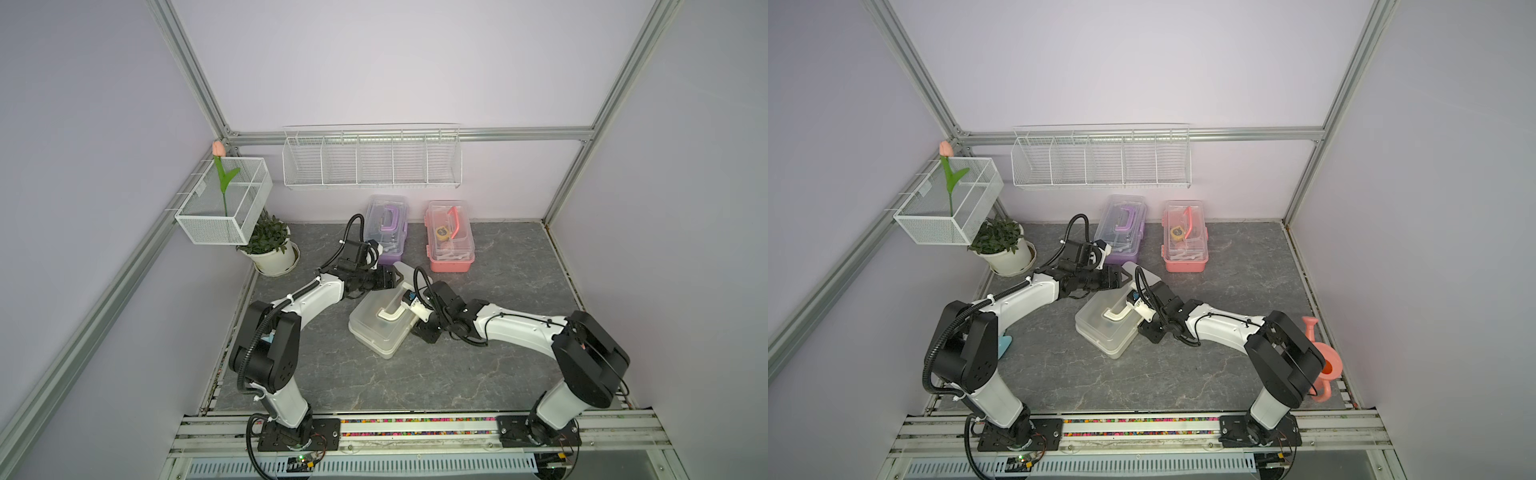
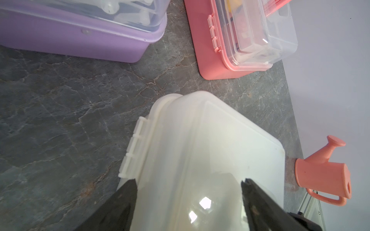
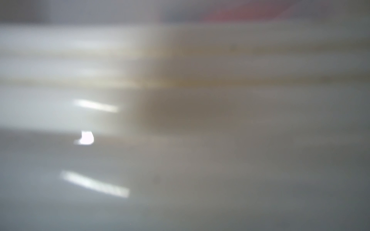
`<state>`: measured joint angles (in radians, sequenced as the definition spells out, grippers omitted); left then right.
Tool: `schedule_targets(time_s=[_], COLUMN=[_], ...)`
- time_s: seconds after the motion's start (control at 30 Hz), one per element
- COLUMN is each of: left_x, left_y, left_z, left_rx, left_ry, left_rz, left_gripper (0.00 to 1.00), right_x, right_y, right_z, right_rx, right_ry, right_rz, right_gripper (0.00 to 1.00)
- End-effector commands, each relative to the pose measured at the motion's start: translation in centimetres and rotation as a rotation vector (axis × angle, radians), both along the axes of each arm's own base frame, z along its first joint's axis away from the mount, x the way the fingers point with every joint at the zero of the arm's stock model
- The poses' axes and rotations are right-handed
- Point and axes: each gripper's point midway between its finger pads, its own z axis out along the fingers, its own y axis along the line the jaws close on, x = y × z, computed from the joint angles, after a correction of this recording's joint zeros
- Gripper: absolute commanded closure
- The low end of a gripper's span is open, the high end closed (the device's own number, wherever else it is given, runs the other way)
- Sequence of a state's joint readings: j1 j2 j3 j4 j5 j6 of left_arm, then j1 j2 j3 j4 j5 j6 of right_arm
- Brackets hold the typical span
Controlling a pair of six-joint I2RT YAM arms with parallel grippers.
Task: Close toolboxes
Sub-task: Fasten the toolbox latch on the toolbox.
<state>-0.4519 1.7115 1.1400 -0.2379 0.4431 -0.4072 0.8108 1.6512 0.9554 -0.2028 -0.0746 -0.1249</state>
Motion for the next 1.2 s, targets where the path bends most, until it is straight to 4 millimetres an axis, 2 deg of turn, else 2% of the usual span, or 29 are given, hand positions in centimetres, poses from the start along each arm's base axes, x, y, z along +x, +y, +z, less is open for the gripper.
schedule_targets(time_s=[0.0, 0.27, 0.47, 0.57, 0.73, 0.93, 1.07, 1.17], left_x=[-4.8, -5.0, -4.8, -4.5, -3.9, -3.4, -3.2, -3.4], left_y=[0.0, 0.1, 0.1, 0.0, -0.1, 1.1, 2.5, 3.2], left_z=[-5.3, -5.4, -5.3, -4.9, -3.8, -2.5, -1.5, -0.8], left_rx=[0.058, 0.059, 0.061, 0.060, 0.055, 0.081, 0.079, 0.079], left_ry=[0.242, 0.243, 0.238, 0.228, 0.201, 0.164, 0.136, 0.117], left_rz=[-0.054, -0.051, -0.048, -0.045, -0.038, 0.000, 0.047, 0.065], left_gripper=[0.16, 0.16, 0.16, 0.16, 0.16, 0.12, 0.10, 0.09], right_x=[-0.3, -0.3, -0.3, -0.6, -1.5, -2.3, -2.1, -2.3], right_y=[2.5, 2.6, 1.9, 1.3, -0.3, -3.5, -5.5, -5.6], right_z=[1.1, 0.5, 1.9, 2.6, 3.3, 5.3, 5.9, 6.2], right_rx=[0.065, 0.037, 0.050, 0.058, 0.070, 0.170, 0.326, 0.471], right_ry=[0.000, 0.022, -0.005, -0.005, 0.027, 0.071, 0.213, 0.290], right_rz=[0.071, 0.075, 0.049, 0.033, -0.015, -0.161, -0.408, -0.542], right_gripper=[0.55, 0.54, 0.29, 0.23, 0.20, 0.21, 0.32, 0.39])
